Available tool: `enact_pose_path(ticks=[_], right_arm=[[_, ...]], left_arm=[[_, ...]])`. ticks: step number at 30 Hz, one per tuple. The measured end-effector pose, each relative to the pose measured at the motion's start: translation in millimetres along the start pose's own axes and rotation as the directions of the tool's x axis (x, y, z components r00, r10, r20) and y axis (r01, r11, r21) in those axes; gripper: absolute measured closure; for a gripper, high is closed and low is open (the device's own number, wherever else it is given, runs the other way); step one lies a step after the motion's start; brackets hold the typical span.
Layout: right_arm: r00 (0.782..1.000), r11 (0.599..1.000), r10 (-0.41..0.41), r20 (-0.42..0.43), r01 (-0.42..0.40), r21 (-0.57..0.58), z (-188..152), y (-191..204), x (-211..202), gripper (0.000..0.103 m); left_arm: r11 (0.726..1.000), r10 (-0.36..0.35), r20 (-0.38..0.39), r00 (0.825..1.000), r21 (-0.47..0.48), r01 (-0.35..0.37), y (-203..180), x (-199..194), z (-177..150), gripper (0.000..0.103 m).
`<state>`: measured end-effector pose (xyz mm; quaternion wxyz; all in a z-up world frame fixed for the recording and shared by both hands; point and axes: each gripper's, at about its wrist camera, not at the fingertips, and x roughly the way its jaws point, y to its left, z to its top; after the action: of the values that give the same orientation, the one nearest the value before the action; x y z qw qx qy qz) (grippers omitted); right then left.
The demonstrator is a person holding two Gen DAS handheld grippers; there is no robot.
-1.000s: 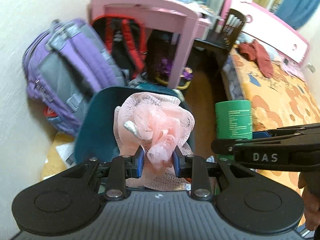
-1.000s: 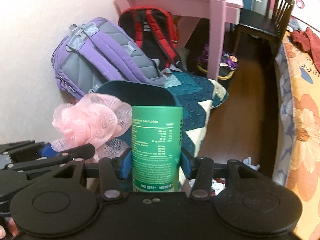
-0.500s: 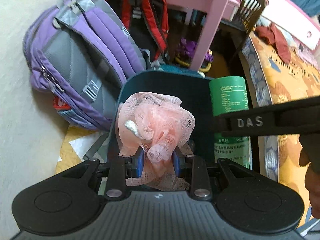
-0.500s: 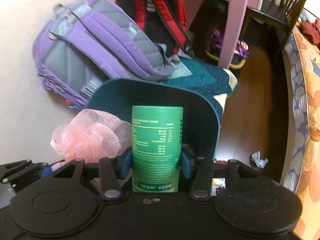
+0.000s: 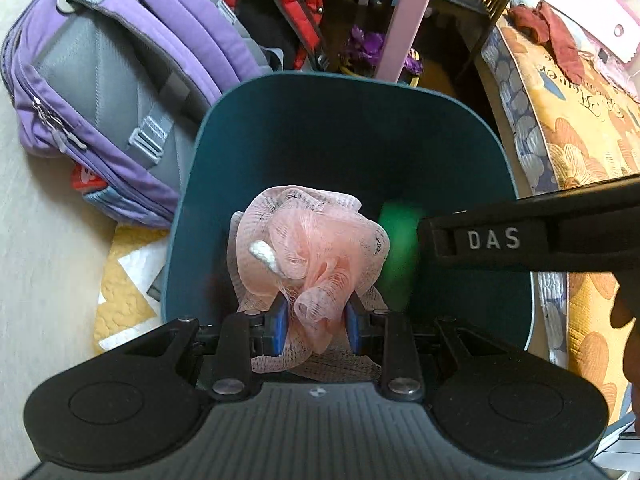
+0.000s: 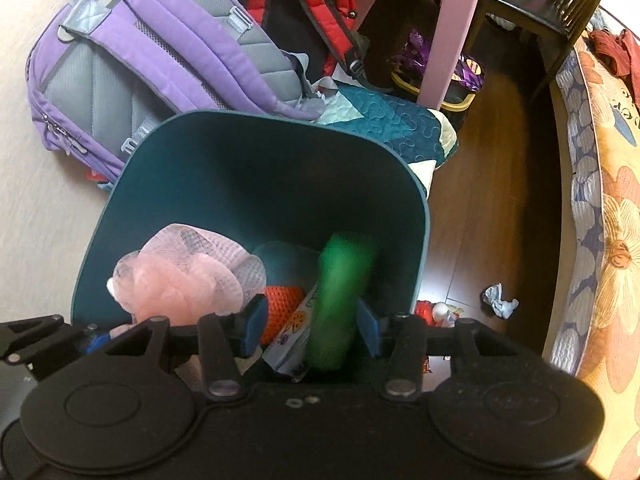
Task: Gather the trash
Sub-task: 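Open both tools to drop the puff and container into the wastebasket, then move both open tools back down toward the remaining trash on the floor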
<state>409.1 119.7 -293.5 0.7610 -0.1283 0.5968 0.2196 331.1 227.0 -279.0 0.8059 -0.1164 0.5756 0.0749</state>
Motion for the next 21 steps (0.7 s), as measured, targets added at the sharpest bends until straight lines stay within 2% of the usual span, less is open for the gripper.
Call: enact_pose_path(ticks=[4,7,8,14,21], right_arm=[[1.0,1.0,0.006,0.003,-0.006,0.007,-4,-4,-3,0.053],[1.0,1.0,0.009,0.007,-0.009,0.011,-9,-7,-9,0.053],[1.0,1.0,0.009,0.008,-0.009,0.014,-11,-8,-11,0.053],[0.999,0.999,0.024,0.022,-0.024,0.035,-21,-12,-27,0.052],[0.997,0.997,0.045,0.069,-0.049,0.06,-42,-21,-65,0.051]], left_arm=[[1.0,0.001,-0.035,0.999,-0.015,-0.002,1,10,-1,0.07],[1.0,0.012,-0.041,0.999,-0.025,-0.013,2,11,-3,0.046],[1.0,0.014,-0.031,0.999,-0.023,-0.014,2,9,-4,0.043],[1.0,-0.001,0.0,1.0,-0.008,0.001,0,-6,-5,0.043],[0.999,-0.038,0.064,0.997,-0.004,0.039,-2,-38,-11,0.043]])
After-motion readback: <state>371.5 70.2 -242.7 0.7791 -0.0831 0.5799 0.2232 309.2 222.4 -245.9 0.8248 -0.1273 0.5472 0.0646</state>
